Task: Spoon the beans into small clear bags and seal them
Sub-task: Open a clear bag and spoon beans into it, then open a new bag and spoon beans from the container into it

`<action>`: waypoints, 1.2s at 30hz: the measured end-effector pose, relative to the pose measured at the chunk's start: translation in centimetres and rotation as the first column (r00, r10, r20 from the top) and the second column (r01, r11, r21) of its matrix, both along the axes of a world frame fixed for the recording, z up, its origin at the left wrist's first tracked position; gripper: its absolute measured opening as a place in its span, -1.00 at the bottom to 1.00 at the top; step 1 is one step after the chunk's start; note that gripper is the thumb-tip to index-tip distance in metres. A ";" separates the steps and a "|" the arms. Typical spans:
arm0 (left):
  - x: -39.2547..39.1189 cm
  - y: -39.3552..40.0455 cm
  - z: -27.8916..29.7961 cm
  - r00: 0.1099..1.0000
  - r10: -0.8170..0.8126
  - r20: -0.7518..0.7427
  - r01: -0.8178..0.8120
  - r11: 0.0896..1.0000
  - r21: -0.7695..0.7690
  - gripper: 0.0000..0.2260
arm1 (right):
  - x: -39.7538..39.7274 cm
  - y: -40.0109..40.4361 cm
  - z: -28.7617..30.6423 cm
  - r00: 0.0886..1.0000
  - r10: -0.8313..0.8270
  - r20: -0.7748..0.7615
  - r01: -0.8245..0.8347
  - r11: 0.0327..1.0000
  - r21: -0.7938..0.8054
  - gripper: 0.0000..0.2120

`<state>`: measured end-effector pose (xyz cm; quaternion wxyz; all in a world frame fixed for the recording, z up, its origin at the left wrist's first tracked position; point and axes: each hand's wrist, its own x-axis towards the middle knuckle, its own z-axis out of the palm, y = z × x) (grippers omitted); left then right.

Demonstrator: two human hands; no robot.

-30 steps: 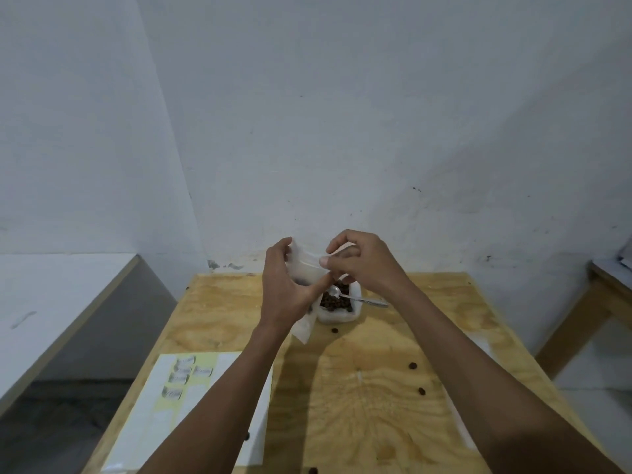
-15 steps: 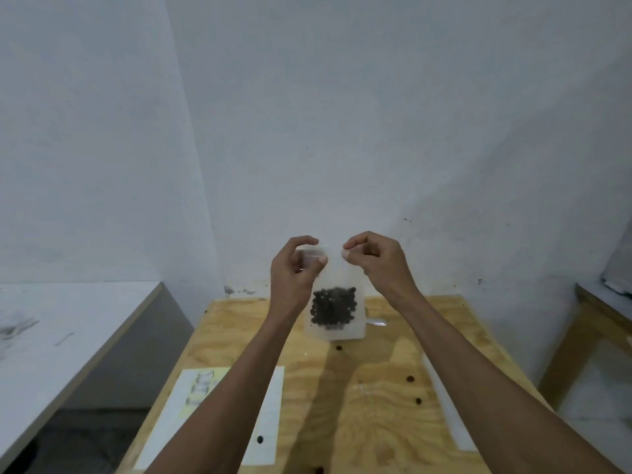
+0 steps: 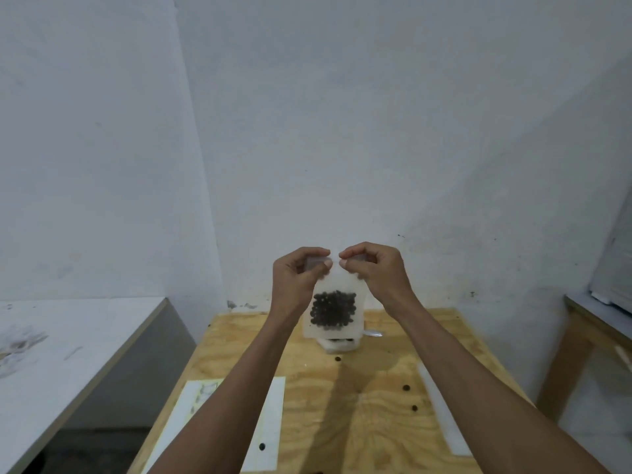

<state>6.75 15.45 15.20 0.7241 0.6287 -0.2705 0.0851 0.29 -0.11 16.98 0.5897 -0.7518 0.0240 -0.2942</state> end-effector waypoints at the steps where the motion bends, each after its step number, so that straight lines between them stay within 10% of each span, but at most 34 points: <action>1: 0.0 0.0 0.1 1.000 -0.004 -0.008 0.004 1.000 -0.001 -0.88 | -0.1 0.0 0.0 1.000 0.001 0.002 -0.001 1.000 0.008 -0.92; 23: 1.4 2.7 -0.3 0.933 -0.296 -0.206 0.306 0.952 0.018 -0.78 | -0.9 -2.2 -0.6 0.962 0.251 -0.104 -0.242 0.966 0.095 -0.79; 36: 0.2 2.4 -8.7 0.882 -0.098 -0.462 0.209 0.958 0.197 -0.81 | -1.1 0.1 -9.6 0.927 -0.008 -0.376 -0.044 0.991 -0.130 -0.82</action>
